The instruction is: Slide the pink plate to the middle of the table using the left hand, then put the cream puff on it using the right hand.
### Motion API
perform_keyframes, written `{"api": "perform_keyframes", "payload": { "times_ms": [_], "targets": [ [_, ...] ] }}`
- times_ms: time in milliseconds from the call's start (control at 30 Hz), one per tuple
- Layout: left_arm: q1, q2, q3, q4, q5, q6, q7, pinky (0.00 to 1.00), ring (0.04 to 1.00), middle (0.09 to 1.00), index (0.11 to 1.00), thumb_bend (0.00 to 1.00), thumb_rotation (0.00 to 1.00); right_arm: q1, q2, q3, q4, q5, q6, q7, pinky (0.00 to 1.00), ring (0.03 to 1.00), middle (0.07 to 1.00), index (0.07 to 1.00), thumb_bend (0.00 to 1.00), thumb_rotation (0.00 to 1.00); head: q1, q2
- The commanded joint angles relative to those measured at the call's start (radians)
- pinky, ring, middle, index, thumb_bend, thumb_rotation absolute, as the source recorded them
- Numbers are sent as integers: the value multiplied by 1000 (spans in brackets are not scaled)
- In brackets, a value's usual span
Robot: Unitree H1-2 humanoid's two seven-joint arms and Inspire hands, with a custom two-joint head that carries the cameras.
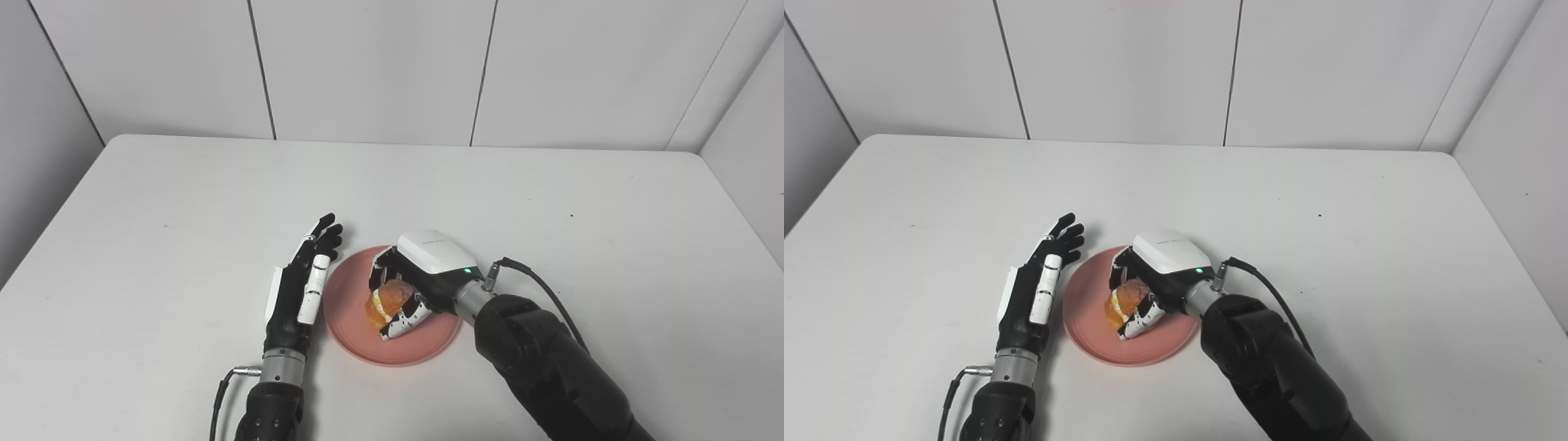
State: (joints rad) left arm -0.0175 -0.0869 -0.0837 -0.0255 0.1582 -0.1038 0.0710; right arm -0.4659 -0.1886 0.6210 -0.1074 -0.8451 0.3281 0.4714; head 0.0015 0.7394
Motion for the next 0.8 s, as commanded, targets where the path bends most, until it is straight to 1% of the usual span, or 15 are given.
{"api": "perform_keyframes", "payload": {
  "times_ms": [0,33,100,133,167,233,267,300,333,400,433,467,600,633,767],
  "targets": [
    [24,-2,-4,10,1,-37,7,844,853,859,843,587,1000,-18,-8,-2,-19,-29,-45,-21,262,338,480,490,529,0,1,1],
    [24,-3,-4,11,0,-36,7,843,852,858,842,585,1000,-18,-10,1,-24,-42,-42,-17,265,342,480,490,529,1,0,1],
    [23,-4,-4,12,-3,-34,6,844,852,858,842,586,1000,-19,-12,4,-44,-63,-34,-2,289,378,444,530,523,6,0,0],
    [23,-5,-4,13,-5,-34,6,844,853,857,841,585,1000,-19,-13,4,-56,-72,-30,7,336,444,534,620,674,145,0,0],
    [23,-5,-4,13,-6,-34,5,844,853,857,841,584,1000,-18,-13,3,-63,-78,-28,12,352,467,565,651,725,193,0,0],
    [22,-5,-4,16,-6,-35,6,843,852,856,841,583,1000,-17,-11,-1,-68,-84,-31,18,370,492,595,682,771,239,1,-2],
    [21,-5,-4,17,-6,-38,6,843,852,856,841,583,1000,-14,-15,-3,-96,-94,-35,24,373,497,600,687,777,247,1,-2],
    [21,-4,-4,19,-6,-41,6,840,851,856,840,585,1000,-12,-18,-4,-117,-101,-38,29,434,601,682,746,813,308,1,-3],
    [20,-4,-4,19,-6,-42,6,839,850,855,840,586,1000,-11,-21,-8,-140,-105,-37,40,472,665,733,783,835,347,1,-3],
    [19,-4,-4,21,-9,-43,5,842,856,859,842,593,1000,-10,-23,-16,-167,-104,-36,58,580,747,817,853,877,407,1,-3],
    [19,-5,-4,21,-12,-42,3,843,856,859,842,594,1000,-8,-23,-25,-179,-93,-38,62,590,752,823,857,880,410,0,-4],
    [18,-5,-4,22,-14,-41,2,846,859,861,843,596,1000,-6,-22,-31,-185,-86,-40,64,645,777,841,873,897,412,0,-4],
    [16,-7,-2,24,-23,-33,0,849,869,867,850,607,1000,2,-21,-52,-213,-64,-46,70,763,834,883,919,937,441,-1,-5],
    [16,-8,-2,25,-26,-32,0,850,869,868,850,611,1000,3,-21,-56,-219,-60,-45,73,782,847,896,935,949,462,-1,-4],
    [14,-9,-3,29,-33,-38,2,846,860,864,850,608,1000,8,-22,-75,-236,-41,-54,66,790,853,911,971,988,512,0,-5]
  ]
}}
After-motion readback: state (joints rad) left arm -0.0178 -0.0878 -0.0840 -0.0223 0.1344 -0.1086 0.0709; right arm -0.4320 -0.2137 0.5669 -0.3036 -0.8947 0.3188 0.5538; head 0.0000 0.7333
